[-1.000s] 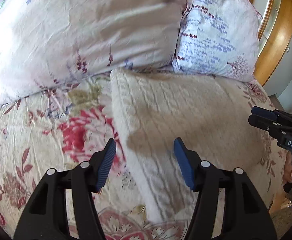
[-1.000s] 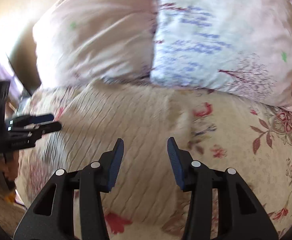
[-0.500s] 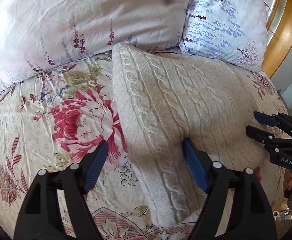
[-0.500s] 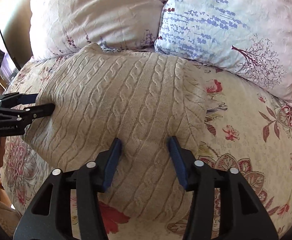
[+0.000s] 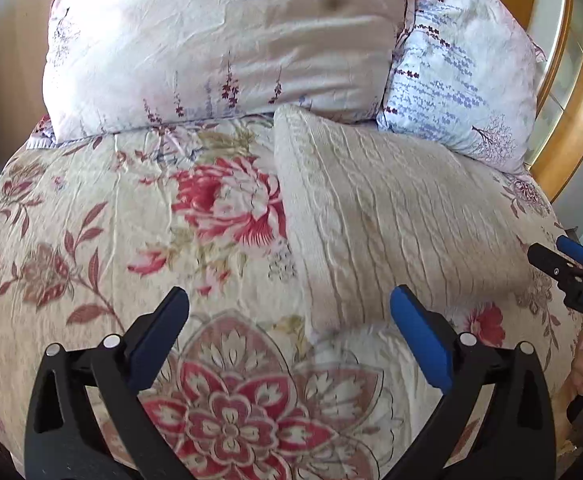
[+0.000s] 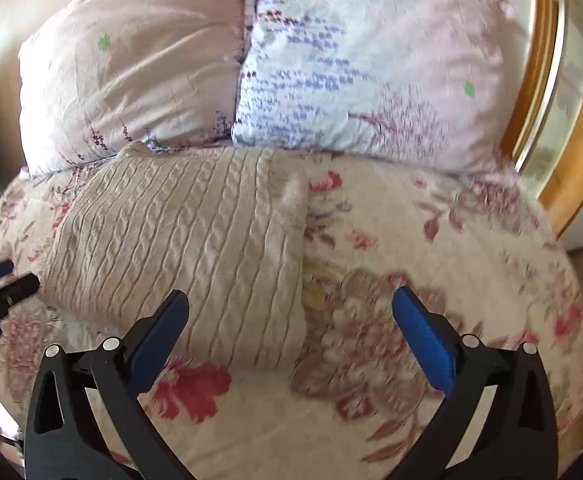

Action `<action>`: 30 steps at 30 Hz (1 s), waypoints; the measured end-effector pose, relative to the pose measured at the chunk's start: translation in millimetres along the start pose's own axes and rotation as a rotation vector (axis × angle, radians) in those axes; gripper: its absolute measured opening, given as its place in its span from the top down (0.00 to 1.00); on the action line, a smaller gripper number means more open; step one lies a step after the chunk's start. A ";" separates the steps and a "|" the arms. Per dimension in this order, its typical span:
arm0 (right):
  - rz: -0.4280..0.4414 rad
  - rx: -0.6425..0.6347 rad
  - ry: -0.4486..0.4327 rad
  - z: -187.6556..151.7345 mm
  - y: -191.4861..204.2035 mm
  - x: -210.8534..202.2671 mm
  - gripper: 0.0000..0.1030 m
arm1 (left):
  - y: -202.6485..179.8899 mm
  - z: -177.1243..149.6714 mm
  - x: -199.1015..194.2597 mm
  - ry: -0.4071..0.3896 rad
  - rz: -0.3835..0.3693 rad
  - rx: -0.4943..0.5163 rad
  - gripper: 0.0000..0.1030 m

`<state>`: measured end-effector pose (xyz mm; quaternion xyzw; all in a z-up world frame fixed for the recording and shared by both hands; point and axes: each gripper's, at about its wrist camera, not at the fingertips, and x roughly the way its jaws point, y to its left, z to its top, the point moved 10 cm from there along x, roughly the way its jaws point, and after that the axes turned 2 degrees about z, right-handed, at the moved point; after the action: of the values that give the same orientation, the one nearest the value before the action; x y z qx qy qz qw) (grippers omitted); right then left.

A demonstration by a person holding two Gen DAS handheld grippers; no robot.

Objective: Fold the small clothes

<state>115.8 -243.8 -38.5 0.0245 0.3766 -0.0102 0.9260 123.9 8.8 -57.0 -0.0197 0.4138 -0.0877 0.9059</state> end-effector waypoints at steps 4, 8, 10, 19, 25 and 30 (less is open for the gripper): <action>0.021 0.026 0.034 -17.3 4.7 0.1 0.01 | -5.5 -18.4 4.6 0.045 0.037 0.025 0.02; 0.021 0.003 0.064 -33.8 15.7 2.0 0.01 | -15.5 -32.1 7.0 0.070 0.048 0.052 0.02; 0.020 -0.004 0.080 -39.9 18.9 4.6 0.01 | -19.4 -37.2 9.9 0.088 0.056 0.060 0.02; 0.001 0.001 0.150 -61.1 24.0 19.0 0.01 | -23.1 -48.8 23.6 0.139 0.092 0.053 0.02; -0.010 -0.013 0.167 -67.1 26.7 22.3 0.01 | -22.3 -51.9 30.1 0.157 0.112 0.053 0.02; -0.010 -0.017 0.186 -71.6 28.2 26.1 0.01 | -22.8 -50.8 32.3 0.157 0.123 0.057 0.02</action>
<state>85.6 -211.8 -106.9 0.0154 0.4610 -0.0094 0.8872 103.1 -17.4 -112.0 0.0384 0.4815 -0.0448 0.8745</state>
